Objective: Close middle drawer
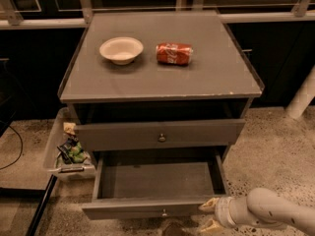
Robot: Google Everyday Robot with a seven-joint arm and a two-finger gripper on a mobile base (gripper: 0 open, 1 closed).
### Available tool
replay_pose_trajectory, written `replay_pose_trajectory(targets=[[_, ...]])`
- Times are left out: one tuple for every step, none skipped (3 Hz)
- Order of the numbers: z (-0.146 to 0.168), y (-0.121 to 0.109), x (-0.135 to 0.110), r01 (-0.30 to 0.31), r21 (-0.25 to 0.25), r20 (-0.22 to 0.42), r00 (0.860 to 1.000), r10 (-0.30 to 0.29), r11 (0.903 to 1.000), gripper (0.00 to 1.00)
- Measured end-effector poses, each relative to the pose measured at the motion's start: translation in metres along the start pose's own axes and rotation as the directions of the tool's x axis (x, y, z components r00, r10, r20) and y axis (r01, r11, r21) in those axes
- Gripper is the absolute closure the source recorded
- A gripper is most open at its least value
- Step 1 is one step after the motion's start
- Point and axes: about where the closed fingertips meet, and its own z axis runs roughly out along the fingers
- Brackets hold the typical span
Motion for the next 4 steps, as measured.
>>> replay_pose_trajectory(targets=[[0.011, -0.015, -0.004, 0.019, 0.011, 0.015, 1.000, -0.019, 0.9998, 0.06], [0.027, -0.037, -0.015, 0.074, 0.016, 0.053, 0.996, -0.075, 0.9971, 0.31], [0.035, -0.076, -0.016, 0.109, 0.043, 0.079, 0.990, -0.112, 0.9931, 0.53], [0.029, -0.128, -0.015, 0.153, 0.084, 0.078, 0.984, -0.160, 0.9846, 0.77]])
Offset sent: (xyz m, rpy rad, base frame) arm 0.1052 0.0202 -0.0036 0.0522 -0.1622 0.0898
